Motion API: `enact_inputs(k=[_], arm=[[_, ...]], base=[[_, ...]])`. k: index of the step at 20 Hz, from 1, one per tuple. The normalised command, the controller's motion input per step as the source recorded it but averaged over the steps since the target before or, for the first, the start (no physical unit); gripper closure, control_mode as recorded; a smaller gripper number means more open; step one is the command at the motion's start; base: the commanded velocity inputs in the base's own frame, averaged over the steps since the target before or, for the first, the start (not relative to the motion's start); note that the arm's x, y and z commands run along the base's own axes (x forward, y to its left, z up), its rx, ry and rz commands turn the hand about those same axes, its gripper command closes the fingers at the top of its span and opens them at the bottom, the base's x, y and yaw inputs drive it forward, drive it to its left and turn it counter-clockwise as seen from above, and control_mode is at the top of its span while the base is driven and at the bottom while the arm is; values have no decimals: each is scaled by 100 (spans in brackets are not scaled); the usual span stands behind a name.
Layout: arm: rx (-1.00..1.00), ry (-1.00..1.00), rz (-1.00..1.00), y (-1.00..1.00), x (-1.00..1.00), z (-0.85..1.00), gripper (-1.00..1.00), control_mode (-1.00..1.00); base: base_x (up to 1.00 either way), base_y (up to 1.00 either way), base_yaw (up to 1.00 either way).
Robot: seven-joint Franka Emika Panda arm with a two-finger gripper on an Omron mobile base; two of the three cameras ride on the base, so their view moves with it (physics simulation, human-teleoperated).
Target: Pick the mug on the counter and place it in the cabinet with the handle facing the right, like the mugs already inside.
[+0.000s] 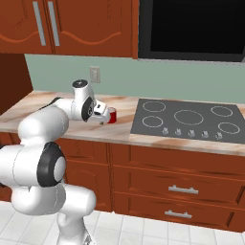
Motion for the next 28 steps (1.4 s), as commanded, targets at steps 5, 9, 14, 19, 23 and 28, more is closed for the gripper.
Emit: enact_inputs(k=[5,9,14,19,23,28], arm=[[0,0,0,0,18,-7,-100,-100],[0,0,0,0,20,0,-100,-100],[0,0,0,1,20,0,-100,-100],[0,0,0,6,13,-5,-100,-100],[0,0,0,8,8,-7,-100,-100],[0,0,0,2,9,-7,-100,-100]], base=[[0,0,0],[0,0,0],[0,0,0],[0,0,0],[0,0,0],[0,0,0]])
